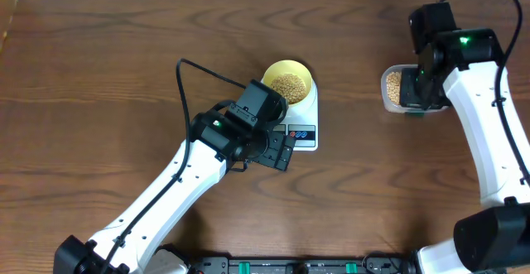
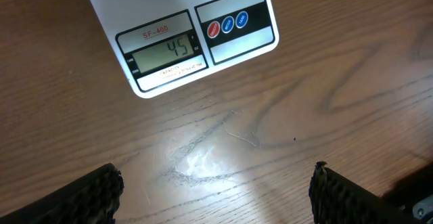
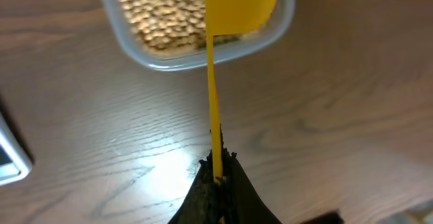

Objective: Scoop item into bowl and weigh 50g on scale
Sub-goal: 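Move the empty yellow scoop right over the soybean tub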

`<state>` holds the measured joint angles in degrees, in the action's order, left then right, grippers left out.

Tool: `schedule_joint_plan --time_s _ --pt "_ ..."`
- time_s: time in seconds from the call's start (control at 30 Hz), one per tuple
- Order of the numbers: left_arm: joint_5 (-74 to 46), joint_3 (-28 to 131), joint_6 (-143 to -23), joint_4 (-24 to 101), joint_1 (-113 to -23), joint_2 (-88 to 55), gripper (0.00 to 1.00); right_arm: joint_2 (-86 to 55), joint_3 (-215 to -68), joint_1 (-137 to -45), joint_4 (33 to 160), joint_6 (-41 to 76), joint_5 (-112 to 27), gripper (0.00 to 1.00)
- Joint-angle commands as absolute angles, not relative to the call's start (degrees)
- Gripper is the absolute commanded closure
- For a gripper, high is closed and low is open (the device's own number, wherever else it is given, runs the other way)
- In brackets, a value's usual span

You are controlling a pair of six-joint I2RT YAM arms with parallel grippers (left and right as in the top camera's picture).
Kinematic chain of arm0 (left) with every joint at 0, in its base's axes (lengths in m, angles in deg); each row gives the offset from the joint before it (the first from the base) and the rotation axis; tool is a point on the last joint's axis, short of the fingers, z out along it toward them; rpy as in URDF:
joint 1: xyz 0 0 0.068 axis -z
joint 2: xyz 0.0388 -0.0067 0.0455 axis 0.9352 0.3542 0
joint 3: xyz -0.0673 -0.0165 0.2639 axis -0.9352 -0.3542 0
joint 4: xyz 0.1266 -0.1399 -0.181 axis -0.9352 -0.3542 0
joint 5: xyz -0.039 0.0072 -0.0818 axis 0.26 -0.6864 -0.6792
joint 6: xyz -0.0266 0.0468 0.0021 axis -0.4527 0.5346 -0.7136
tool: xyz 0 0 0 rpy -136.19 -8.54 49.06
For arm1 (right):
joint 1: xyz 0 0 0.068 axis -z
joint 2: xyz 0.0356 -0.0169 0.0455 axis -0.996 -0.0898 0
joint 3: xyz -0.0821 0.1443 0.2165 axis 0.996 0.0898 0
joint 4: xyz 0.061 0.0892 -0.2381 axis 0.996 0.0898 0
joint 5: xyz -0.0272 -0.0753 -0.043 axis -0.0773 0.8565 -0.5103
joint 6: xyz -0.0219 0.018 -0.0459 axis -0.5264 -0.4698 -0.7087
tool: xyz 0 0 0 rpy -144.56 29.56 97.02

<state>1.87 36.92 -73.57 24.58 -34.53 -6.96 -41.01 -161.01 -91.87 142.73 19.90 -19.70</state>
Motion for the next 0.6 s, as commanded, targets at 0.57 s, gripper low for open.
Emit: schedule_joint_plan --time_s 0.57 --pt "2.6 37.0 -72.4 24.6 -34.4 -7.8 0.09 -40.3 -152.7 -91.2 141.2 27.7 -16.0 0.99"
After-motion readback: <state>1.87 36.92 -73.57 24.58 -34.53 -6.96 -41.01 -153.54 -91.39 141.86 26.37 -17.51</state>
